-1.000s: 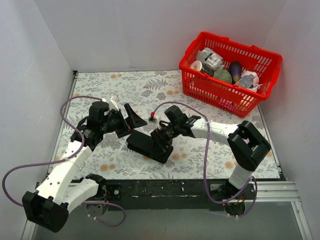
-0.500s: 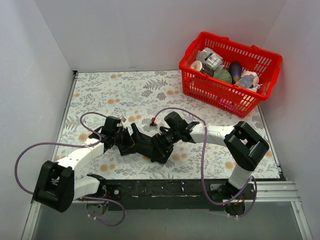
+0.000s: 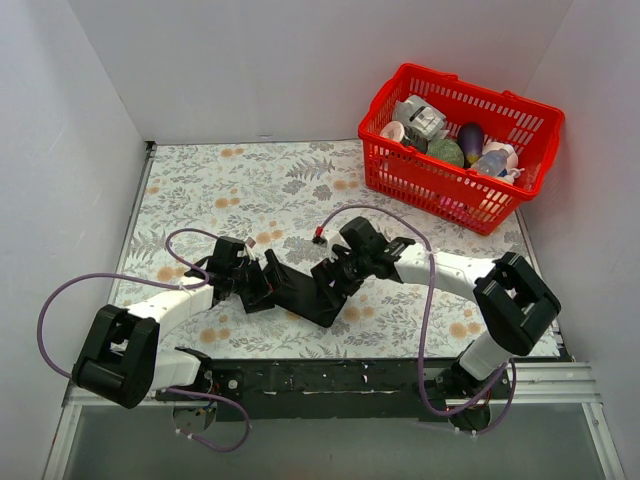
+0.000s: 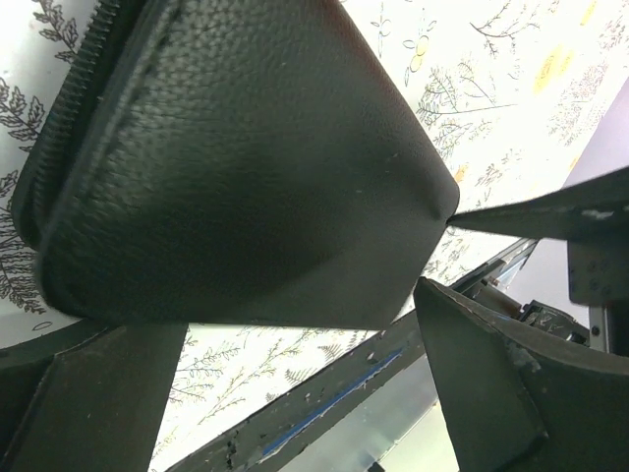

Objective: Sort the hair-cutting tools
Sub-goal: Close the hairdressing tool bag at the center of the board, then adjust the hairdressing tool bag at the center of the board.

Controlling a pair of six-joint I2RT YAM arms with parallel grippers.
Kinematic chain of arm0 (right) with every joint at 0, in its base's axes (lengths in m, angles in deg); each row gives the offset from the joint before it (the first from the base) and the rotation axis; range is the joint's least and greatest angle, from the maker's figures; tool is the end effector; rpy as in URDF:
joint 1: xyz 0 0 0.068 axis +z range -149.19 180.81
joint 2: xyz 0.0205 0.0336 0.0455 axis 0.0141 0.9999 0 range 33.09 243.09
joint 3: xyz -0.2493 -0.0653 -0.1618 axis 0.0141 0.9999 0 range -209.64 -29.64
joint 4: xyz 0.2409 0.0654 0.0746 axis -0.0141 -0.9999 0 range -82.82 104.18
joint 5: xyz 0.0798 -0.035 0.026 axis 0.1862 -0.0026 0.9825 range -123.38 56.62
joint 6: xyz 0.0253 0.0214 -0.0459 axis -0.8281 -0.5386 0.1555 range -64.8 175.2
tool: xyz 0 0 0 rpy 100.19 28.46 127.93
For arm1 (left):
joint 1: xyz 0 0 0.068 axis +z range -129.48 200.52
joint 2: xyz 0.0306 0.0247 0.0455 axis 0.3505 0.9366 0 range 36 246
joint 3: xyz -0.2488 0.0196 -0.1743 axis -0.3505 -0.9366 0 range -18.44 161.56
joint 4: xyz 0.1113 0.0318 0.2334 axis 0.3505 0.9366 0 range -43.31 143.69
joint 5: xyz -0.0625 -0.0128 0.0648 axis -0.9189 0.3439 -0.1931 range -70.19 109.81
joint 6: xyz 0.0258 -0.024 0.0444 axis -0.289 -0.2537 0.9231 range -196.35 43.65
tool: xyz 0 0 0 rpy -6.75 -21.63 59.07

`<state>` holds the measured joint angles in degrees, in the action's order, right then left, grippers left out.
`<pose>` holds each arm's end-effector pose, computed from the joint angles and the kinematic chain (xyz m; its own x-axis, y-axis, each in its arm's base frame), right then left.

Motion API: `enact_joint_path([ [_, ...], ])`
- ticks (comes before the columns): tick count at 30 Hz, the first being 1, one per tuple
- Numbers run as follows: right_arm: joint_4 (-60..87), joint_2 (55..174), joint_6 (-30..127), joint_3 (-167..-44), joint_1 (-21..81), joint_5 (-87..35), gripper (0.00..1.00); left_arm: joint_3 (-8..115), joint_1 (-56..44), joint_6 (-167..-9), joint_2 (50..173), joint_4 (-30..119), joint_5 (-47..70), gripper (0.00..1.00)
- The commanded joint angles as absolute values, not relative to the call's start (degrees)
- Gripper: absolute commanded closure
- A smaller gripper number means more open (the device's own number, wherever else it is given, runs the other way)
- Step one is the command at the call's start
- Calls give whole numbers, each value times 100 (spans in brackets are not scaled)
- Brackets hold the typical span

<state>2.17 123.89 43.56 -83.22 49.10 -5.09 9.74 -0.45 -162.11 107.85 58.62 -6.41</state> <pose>0.2029 0.2558 0.2276 -0.6678 -0.4821 -0.5672 -0.7438 0.4617 0.4833 0.1874 -0.0907 0.1798 -0.6096 -0.7244 0.3219 -0.7274 0.3497 -0.5904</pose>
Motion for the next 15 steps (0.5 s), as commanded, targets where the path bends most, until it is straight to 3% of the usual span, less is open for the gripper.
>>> enact_joint_path([
  [1,55,12536,4615,-8571,4625,-623,2,933,-66,-16090,10728,5776,-551,2],
  [7,556,13344,4343,-8685,4616,160,2,942,-75,-16046,10658,5926,-568,2],
  [15,426,13671,4430,-8747,4853,-595,2,1091,-66,-16020,10543,6154,-629,2],
])
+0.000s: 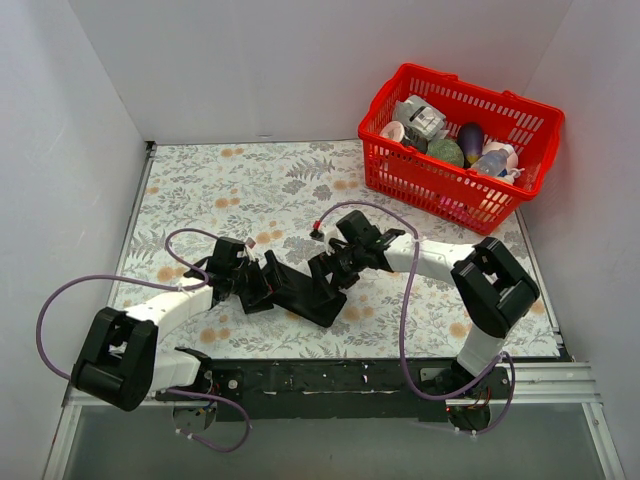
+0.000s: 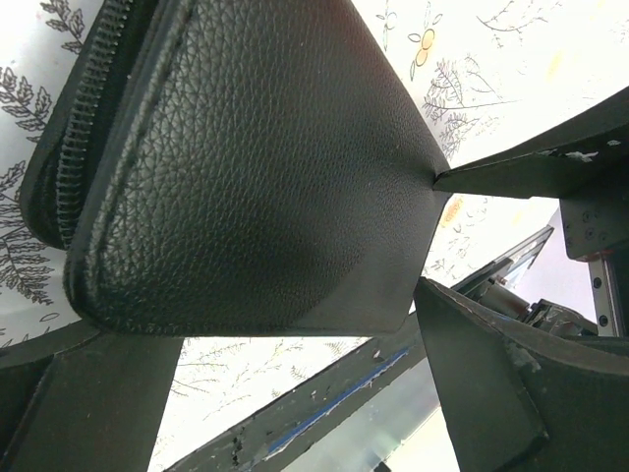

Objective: Sort the hair-cutting tools
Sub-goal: Adjust the hairdressing tool bag at the center of the board.

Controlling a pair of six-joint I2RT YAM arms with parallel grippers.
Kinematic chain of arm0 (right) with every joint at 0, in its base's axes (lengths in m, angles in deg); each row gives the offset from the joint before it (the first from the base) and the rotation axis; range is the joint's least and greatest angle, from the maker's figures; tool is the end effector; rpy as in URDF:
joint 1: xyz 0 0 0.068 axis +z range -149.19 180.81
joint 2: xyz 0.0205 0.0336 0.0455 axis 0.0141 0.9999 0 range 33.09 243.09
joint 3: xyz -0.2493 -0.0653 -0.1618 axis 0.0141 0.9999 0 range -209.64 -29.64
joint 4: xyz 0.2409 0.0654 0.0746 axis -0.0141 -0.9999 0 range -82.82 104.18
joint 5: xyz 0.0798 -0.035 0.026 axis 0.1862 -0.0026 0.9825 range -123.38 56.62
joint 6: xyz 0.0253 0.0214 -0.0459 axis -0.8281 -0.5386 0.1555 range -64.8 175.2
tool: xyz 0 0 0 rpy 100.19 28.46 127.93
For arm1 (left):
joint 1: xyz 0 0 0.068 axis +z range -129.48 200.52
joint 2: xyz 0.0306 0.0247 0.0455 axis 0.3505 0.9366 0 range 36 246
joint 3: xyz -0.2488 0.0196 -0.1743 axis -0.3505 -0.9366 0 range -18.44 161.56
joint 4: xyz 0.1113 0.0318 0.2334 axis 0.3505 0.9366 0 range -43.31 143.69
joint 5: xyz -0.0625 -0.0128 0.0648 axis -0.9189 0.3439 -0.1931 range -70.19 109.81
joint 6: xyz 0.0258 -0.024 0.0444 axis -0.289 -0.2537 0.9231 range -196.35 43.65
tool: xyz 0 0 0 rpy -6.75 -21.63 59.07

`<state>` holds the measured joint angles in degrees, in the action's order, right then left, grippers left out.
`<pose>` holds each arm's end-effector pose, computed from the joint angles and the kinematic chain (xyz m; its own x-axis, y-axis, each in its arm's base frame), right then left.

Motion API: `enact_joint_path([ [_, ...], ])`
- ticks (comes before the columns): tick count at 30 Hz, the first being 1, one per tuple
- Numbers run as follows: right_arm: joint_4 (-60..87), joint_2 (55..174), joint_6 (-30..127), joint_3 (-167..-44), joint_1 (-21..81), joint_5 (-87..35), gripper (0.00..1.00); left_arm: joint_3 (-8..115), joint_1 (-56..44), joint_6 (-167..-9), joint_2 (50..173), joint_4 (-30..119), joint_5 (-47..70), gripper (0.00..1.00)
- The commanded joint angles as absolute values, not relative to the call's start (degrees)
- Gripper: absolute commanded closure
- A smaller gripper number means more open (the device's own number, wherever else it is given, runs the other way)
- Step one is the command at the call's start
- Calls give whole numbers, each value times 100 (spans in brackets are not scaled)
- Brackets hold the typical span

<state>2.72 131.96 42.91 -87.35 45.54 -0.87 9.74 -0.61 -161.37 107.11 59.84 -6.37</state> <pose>0.2367 0.2644 0.2056 -0.7273 -0.4677 -0.5023 -0.6862 0.4801 0.5465 0.1846 -0.0902 0.1809 -0.6182 -0.7195 0.3164 -0.7231 0.3629 -0.5878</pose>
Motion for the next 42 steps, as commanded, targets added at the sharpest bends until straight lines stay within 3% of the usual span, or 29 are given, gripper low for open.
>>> enact_joint_path([
  [1,390,13706,4465,-8782,4853,-639,2,1109,-66,-16038,10517,6172,-664,2],
  [16,3,13645,4580,-8958,5301,-1255,2,2770,-66,-16109,10225,6919,-1192,2],
  [34,-155,13092,4334,-8879,5416,-1334,2,2085,-154,-15783,11703,5725,-736,2],
  [42,520,11853,2413,-7923,5925,-1325,2,2014,-172,-15739,12239,5417,-524,2],
])
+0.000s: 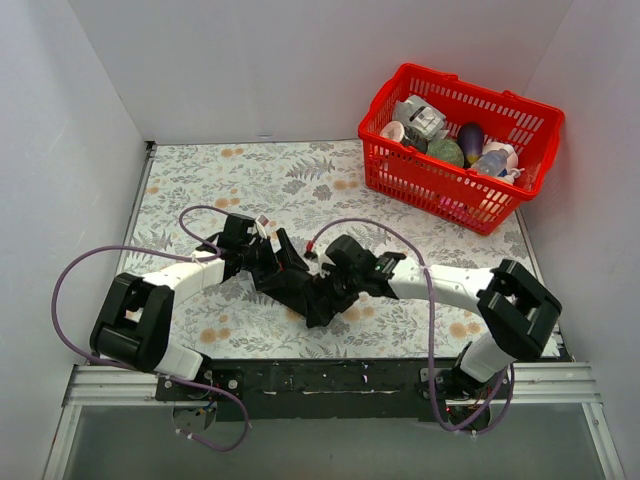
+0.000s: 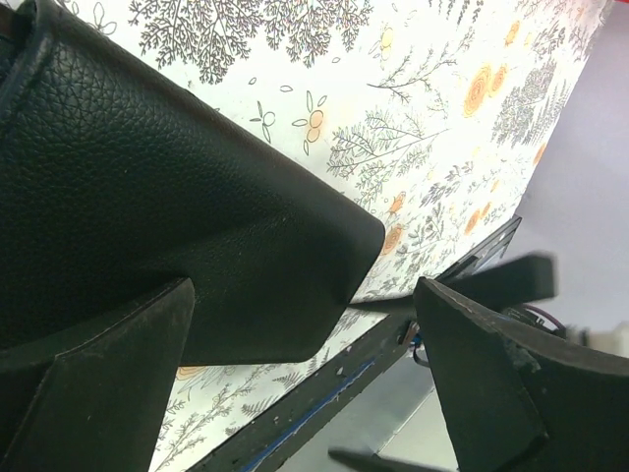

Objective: Sort the hair-cutting tools
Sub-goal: Adjust the hairdressing tool bag at the center of the board.

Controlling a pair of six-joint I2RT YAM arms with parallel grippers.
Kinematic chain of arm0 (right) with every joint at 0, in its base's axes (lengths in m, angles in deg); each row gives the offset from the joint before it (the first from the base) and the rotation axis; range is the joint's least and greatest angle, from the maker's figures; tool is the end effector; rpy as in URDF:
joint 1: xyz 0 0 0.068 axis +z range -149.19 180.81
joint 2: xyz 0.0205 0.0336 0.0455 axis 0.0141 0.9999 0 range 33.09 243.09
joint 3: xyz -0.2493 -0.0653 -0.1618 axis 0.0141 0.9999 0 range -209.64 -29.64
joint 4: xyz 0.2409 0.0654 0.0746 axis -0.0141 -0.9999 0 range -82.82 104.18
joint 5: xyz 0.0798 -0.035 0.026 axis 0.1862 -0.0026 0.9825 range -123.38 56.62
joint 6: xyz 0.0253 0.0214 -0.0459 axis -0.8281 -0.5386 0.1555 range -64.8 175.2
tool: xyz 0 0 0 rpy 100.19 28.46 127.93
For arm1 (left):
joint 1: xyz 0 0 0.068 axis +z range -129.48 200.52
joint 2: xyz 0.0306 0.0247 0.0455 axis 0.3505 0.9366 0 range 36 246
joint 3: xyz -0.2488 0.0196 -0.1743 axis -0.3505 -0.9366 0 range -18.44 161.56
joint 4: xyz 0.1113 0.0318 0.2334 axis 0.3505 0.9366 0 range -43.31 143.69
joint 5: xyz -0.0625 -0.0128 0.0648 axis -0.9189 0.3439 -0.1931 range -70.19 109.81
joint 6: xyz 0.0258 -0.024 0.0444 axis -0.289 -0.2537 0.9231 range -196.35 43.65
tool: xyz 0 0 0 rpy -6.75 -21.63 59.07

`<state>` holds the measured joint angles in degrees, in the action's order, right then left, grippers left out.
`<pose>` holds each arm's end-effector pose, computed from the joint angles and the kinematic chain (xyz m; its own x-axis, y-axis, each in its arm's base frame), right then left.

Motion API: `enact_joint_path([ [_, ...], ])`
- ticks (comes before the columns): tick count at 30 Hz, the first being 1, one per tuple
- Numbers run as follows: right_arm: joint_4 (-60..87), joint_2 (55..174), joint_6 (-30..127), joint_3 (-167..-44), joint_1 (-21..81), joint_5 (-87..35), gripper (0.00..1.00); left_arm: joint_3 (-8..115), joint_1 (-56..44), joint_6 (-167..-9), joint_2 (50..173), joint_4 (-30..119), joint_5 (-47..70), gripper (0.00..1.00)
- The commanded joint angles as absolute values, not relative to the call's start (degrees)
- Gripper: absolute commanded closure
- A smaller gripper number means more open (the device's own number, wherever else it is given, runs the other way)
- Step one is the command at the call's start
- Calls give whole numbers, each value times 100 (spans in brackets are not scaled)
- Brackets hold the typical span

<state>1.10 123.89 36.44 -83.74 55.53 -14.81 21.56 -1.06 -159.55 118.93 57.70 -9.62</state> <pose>0.1791 0.2749 0.2270 -0.7047 -0.4681 -0.5332 -0.7033 0.5600 0.4379 0.2410 -0.1163 0.1978 -0.6741 -0.6633 0.3248 -0.6767 0.3784 -0.6316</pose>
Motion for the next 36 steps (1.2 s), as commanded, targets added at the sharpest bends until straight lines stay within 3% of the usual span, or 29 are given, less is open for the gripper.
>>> enact_joint_path([
  [1,609,11791,2252,-7860,6056,-1291,2,2005,-180,-15756,12266,5373,-524,2],
  [11,1304,11877,924,-7640,6462,-1992,2,1988,-198,-15897,12003,5337,-682,2],
  [21,2455,12887,-262,-7402,6462,-2230,2,2110,-207,-15915,11633,5645,-753,2],
  [36,540,13152,-369,-7911,6462,-4497,2,2401,-198,-16011,11264,6023,-884,2],
])
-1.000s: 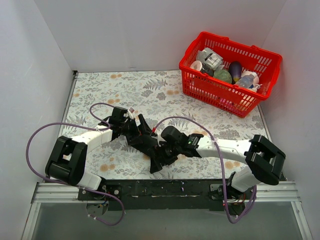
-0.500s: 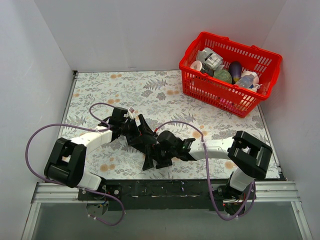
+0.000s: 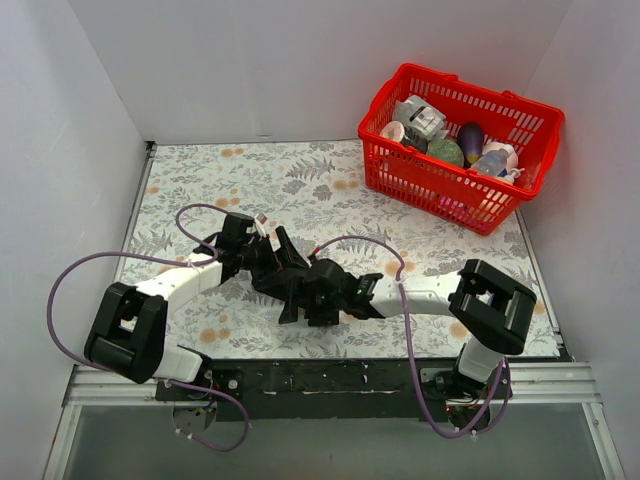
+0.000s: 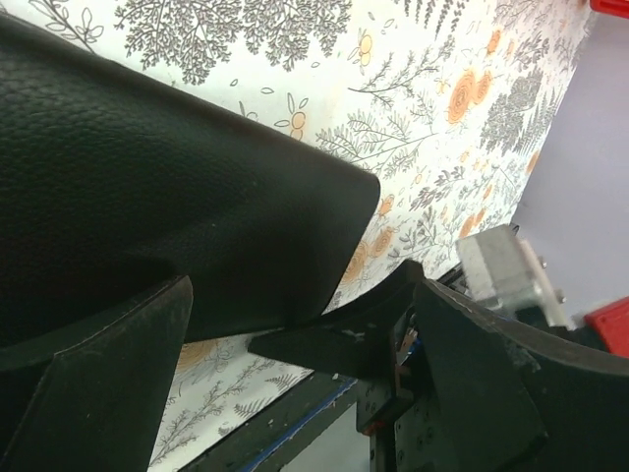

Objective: Sort the hair-cutting tools
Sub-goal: Adjust the hairdressing tool bag at the center of the board.

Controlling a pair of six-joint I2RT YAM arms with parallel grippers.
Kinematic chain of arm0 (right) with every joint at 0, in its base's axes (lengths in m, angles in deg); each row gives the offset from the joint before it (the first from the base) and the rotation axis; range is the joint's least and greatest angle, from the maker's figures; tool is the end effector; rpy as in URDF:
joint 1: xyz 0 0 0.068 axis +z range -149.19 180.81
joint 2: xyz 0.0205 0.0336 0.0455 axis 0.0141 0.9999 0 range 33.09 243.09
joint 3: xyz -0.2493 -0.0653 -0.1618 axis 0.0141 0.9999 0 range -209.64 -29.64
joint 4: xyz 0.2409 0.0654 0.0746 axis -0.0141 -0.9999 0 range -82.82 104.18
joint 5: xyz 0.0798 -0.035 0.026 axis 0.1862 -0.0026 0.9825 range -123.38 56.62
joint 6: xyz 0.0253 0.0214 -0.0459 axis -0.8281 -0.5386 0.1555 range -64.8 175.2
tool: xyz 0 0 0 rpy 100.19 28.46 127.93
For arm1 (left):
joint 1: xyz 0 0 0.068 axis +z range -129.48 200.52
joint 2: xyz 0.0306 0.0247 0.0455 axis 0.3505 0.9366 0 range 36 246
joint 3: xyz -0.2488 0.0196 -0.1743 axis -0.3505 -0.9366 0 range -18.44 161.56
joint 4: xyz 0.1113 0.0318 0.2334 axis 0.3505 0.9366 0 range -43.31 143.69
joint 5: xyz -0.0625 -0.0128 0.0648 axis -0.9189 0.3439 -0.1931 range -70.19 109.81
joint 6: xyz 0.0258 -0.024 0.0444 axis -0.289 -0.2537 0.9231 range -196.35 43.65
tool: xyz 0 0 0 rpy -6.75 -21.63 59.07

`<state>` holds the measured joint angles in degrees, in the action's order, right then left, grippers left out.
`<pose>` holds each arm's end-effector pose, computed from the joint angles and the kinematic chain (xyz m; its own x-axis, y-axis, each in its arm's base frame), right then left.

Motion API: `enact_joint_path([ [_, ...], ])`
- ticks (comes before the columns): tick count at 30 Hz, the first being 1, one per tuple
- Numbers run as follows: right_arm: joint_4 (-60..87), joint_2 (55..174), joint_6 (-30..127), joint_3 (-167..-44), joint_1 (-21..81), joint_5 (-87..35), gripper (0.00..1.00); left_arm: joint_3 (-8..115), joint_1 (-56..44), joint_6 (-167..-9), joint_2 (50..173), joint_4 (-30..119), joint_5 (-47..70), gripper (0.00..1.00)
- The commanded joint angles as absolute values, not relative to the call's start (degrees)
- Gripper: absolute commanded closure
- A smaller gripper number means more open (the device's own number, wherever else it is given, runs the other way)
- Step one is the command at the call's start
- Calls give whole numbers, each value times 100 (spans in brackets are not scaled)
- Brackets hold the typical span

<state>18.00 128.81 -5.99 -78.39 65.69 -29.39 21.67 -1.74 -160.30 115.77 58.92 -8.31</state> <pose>0.1431 0.3116 0.1934 -0.9502 0.0324 -0.3099 -0.1912 0.7246 0.6622 0.2342 -0.1161 0.2100 -0.6767 -0.6707 0.3038 -0.6605 0.3707 -0.6529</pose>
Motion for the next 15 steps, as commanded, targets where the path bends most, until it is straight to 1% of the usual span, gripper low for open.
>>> enact_joint_path([
  [1,426,13187,-351,-7964,6462,-4759,2,2418,-207,-16011,11238,6066,-885,2],
  [7,-234,13504,-202,-8483,6339,-5542,2,2515,-207,-15959,11132,6233,-832,2],
  [11,-226,13618,-61,-8580,6041,-5676,2,2524,-207,-15915,11193,6286,-806,2],
  [15,108,13723,88,-8475,5505,-5448,2,2541,-198,-15897,11264,6295,-797,2],
])
